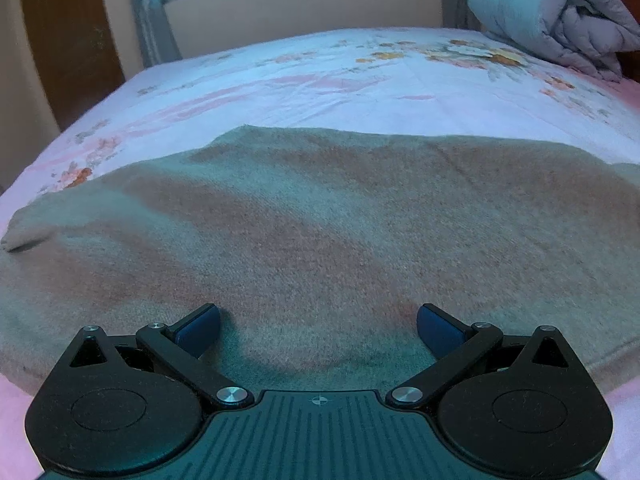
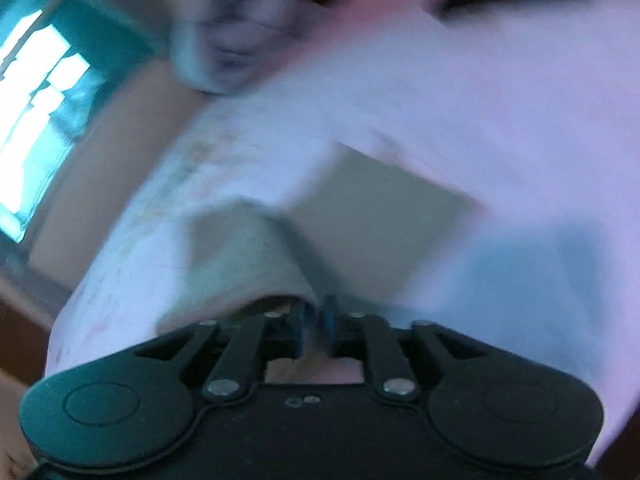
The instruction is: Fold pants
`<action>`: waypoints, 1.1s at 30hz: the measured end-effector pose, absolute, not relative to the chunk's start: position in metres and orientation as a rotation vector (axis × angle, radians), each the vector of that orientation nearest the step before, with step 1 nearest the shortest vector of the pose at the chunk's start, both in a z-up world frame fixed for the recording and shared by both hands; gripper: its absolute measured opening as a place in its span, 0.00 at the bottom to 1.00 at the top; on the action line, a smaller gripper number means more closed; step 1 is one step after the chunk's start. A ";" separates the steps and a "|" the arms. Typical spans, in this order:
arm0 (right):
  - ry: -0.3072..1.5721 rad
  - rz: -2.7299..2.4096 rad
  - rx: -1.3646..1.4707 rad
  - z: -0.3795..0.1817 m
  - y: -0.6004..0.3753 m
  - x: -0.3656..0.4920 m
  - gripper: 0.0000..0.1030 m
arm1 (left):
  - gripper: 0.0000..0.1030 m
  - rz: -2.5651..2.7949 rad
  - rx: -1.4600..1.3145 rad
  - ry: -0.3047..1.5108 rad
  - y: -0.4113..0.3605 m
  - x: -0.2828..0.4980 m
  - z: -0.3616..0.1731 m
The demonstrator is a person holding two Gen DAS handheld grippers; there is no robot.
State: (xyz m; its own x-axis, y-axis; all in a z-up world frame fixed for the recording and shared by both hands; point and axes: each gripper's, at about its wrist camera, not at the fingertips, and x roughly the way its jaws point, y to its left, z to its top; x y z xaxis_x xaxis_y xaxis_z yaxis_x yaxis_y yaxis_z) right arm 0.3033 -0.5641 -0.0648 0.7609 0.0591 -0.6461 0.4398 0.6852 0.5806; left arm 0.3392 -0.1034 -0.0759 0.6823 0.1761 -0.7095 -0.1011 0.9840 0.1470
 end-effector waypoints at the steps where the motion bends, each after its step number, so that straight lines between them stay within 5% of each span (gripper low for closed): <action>1: 0.663 -0.212 0.831 -0.069 -0.571 0.296 0.04 | 1.00 0.140 0.103 0.811 -0.102 0.339 -0.075; 8: 0.620 -0.146 0.303 -0.020 -0.538 0.309 0.30 | 1.00 0.074 0.112 0.827 -0.093 0.334 -0.071; 10: 0.613 -0.093 0.041 -0.012 -0.514 0.315 0.63 | 1.00 0.073 0.111 0.827 -0.093 0.334 -0.071; 11: 0.607 -0.064 -0.072 -0.012 -0.499 0.316 0.69 | 1.00 0.075 0.111 0.827 -0.093 0.334 -0.072; 18: 0.612 0.051 -0.664 -0.036 -0.419 0.316 0.49 | 1.00 0.078 0.109 0.821 -0.093 0.333 -0.073; 23: 0.650 0.008 -0.869 -0.064 -0.397 0.339 0.23 | 1.00 0.079 0.106 0.817 -0.093 0.332 -0.073; 24: 0.657 0.001 -0.881 -0.067 -0.396 0.342 0.10 | 1.00 0.080 0.107 0.816 -0.093 0.331 -0.074; 25: 0.668 -0.003 -0.870 -0.067 -0.397 0.342 0.00 | 1.00 0.080 0.108 0.815 -0.093 0.331 -0.074; 33: 0.564 -0.079 -0.060 0.029 -0.493 0.341 0.00 | 1.00 0.049 0.092 0.843 -0.087 0.333 -0.069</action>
State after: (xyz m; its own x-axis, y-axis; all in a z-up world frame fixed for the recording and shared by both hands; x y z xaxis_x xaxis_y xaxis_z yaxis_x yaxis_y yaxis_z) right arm 0.3406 -0.4928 0.0293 0.8424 -0.0916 -0.5310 0.0586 0.9952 -0.0787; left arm 0.3325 -0.0866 -0.0685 0.6645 0.0794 -0.7430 -0.0064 0.9949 0.1006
